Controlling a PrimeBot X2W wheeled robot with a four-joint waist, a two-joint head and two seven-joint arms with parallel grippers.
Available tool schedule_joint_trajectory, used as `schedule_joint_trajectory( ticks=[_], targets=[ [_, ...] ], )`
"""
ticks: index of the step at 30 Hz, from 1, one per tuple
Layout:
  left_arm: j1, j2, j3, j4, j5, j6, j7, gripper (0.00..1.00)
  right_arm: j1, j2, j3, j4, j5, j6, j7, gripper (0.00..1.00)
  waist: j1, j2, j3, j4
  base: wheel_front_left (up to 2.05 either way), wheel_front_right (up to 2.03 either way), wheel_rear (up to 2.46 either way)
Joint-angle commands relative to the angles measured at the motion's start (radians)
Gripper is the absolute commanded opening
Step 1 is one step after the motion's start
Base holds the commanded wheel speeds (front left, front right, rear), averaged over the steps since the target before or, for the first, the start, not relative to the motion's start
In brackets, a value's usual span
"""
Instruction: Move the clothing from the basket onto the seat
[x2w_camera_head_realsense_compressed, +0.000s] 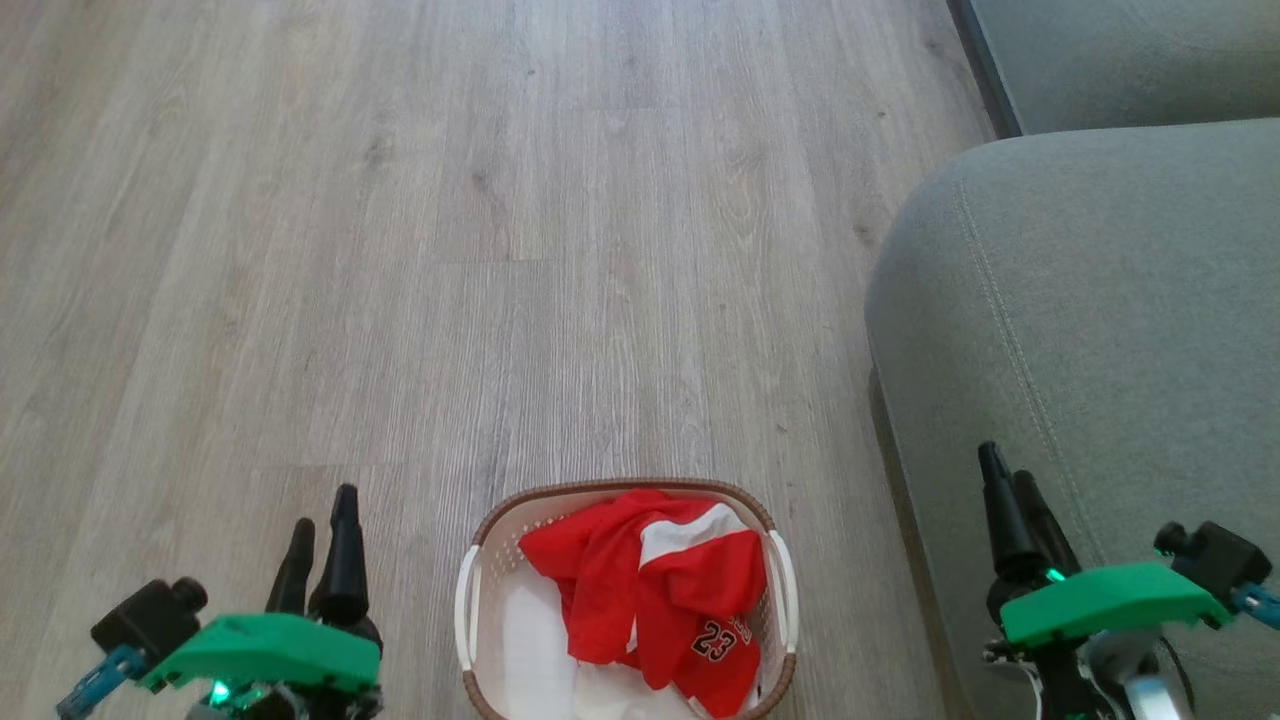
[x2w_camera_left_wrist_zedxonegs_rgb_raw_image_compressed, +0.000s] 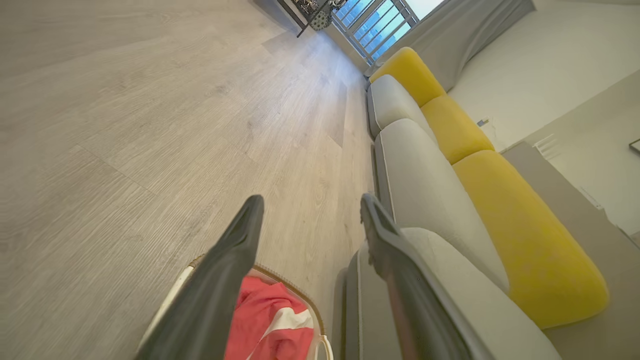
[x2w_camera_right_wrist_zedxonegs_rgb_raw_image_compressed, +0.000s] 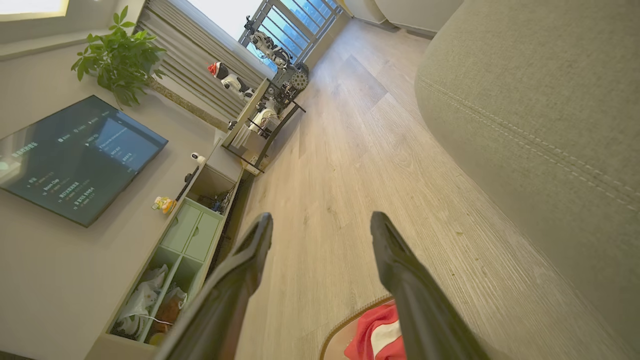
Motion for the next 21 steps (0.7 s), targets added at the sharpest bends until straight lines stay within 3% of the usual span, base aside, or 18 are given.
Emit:
schedule_joint_trajectory(
  ticks=[1, 21],
  targets=[
    [-0.019, 0.021, 0.003, -0.045, 0.051, 0.009, -0.014, 1.00, -0.023, -0.009, 0.019, -0.038, -0.040, 0.000, -0.015, 1.00, 0.0000, 0.0000, 0.000, 0.000, 0.00, 0.00, 0.00],
    [0.002, 0.048, -0.057, -0.071, 0.297, 0.071, -0.070, 1.00, -0.024, -0.011, 0.073, -0.056, -0.269, 0.000, -0.071, 1.00, 0.0000, 0.0000, -0.004, 0.003, 0.00, 0.00, 0.00]
  ],
)
